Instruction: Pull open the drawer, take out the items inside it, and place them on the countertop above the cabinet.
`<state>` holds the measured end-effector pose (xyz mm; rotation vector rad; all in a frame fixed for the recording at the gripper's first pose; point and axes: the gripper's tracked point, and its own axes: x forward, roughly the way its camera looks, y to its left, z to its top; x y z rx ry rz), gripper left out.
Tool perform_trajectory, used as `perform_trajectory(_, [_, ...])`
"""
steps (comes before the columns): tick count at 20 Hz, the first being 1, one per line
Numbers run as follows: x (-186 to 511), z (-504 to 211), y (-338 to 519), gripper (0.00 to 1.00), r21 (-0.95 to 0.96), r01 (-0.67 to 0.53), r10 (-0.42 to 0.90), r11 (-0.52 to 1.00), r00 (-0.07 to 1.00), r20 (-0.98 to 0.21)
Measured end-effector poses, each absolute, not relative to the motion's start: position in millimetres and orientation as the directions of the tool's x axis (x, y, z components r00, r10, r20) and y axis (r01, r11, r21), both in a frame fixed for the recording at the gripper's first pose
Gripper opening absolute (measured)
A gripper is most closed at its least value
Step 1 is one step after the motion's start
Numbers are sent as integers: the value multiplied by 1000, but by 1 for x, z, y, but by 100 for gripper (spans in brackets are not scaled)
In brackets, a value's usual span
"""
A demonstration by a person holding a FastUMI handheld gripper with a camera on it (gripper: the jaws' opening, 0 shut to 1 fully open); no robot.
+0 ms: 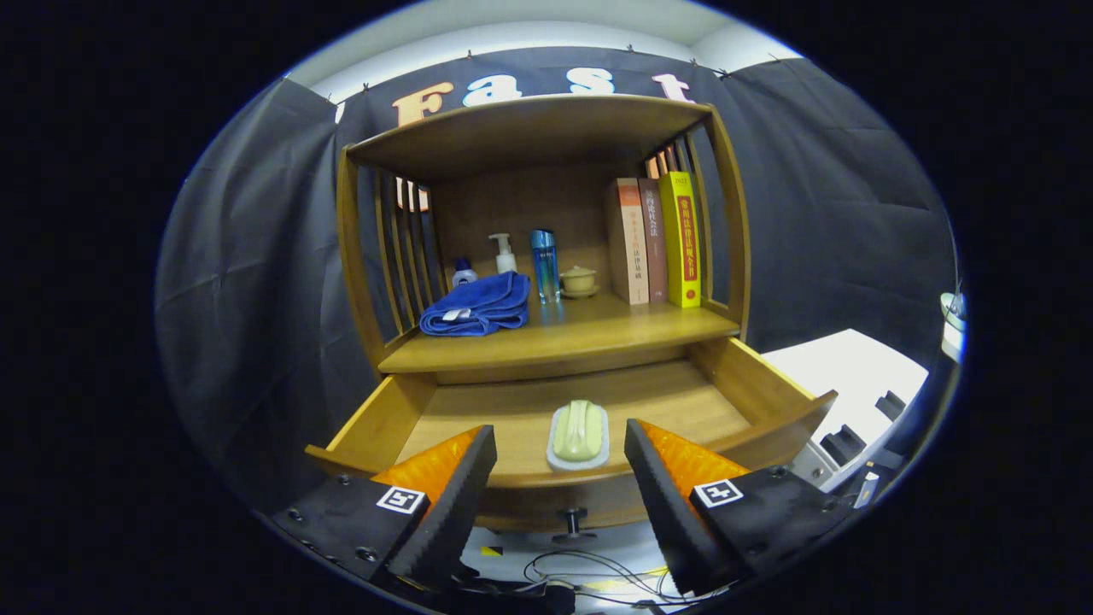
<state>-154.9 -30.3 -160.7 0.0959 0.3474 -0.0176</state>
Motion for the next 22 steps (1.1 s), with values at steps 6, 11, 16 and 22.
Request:
perform_trajectory(6, [-103, -183, -22, 99, 55, -13, 36, 998, 894, -447])
perform_trajectory(11, [-66, -235, -22, 99, 51, -4, 33, 999, 810, -585])
perform_trajectory(16, [-36, -278, -37, 98, 14, 14, 0, 1000, 714, -700])
perform_trajectory(22, [-35, -333, -34, 98, 47, 38, 17, 998, 564, -825])
